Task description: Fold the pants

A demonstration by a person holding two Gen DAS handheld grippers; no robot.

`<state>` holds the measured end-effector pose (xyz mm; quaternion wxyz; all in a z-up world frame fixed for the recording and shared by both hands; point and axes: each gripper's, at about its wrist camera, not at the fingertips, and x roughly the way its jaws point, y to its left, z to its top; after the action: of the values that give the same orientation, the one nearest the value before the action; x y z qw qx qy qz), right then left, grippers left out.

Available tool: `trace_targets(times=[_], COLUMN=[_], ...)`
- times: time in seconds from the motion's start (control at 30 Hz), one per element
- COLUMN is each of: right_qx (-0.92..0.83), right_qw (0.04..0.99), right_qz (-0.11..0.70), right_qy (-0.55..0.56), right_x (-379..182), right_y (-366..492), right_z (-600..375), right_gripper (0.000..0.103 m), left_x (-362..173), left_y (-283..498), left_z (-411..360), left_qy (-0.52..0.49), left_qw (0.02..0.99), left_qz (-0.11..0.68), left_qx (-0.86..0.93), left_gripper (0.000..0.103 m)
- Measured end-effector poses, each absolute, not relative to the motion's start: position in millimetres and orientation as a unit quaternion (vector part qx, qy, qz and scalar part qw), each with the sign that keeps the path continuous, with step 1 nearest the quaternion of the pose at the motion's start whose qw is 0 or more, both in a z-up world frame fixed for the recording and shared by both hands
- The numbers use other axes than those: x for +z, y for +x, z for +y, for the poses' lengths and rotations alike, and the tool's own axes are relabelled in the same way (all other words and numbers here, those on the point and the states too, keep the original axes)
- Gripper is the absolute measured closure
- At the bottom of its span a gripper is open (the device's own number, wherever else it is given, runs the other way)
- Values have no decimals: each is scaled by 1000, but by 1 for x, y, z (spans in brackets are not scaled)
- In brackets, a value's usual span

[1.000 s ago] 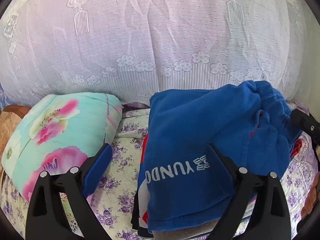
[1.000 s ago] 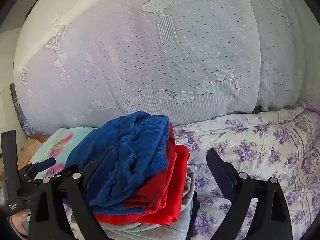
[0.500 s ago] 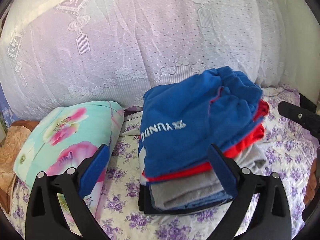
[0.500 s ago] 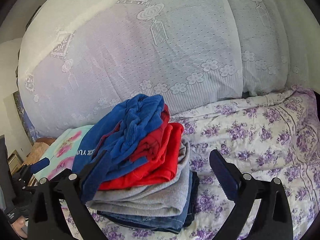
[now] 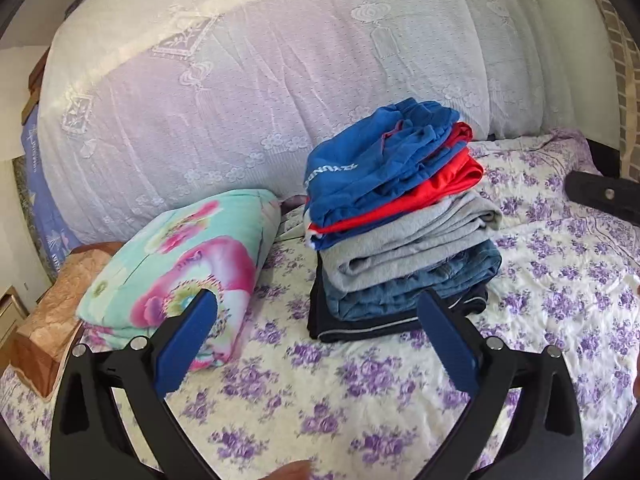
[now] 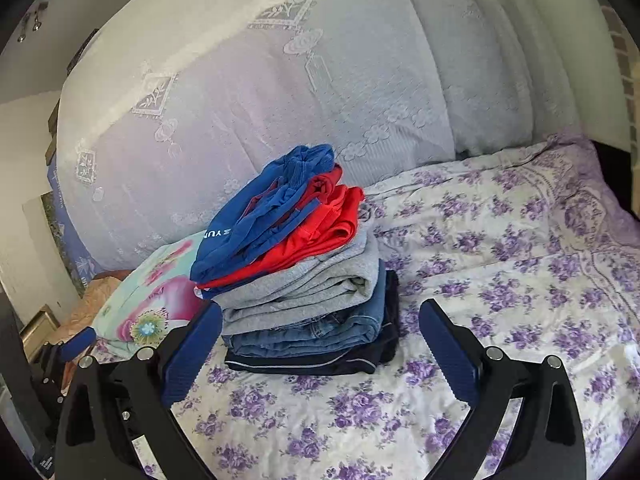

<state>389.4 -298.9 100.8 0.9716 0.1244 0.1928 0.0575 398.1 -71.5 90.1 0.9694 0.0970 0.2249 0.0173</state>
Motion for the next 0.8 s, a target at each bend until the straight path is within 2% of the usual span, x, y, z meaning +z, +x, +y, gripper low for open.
trace_targets(times=[0.17, 0.3, 0.53, 0.8], right_qx=[23, -19, 40, 64], right_qw=[983, 983, 977, 982], right_qz=[154, 163, 176, 167], right_qy=[96, 84, 110, 65], right_x=[100, 96, 83, 86], right_y=[361, 375, 389, 386], right_z=[-277, -260, -252, -242], right_gripper=[4, 4, 4, 4], left_x=[91, 92, 89, 93], left_y=[389, 389, 393, 382], left_z=[-50, -41, -43, -49], left_qy=[12, -18, -11, 19], left_qw=[969, 971, 975, 978], left_qz=[247, 234, 218, 202], left_qx=[12, 42, 34, 39], left_gripper=[5, 5, 5, 5])
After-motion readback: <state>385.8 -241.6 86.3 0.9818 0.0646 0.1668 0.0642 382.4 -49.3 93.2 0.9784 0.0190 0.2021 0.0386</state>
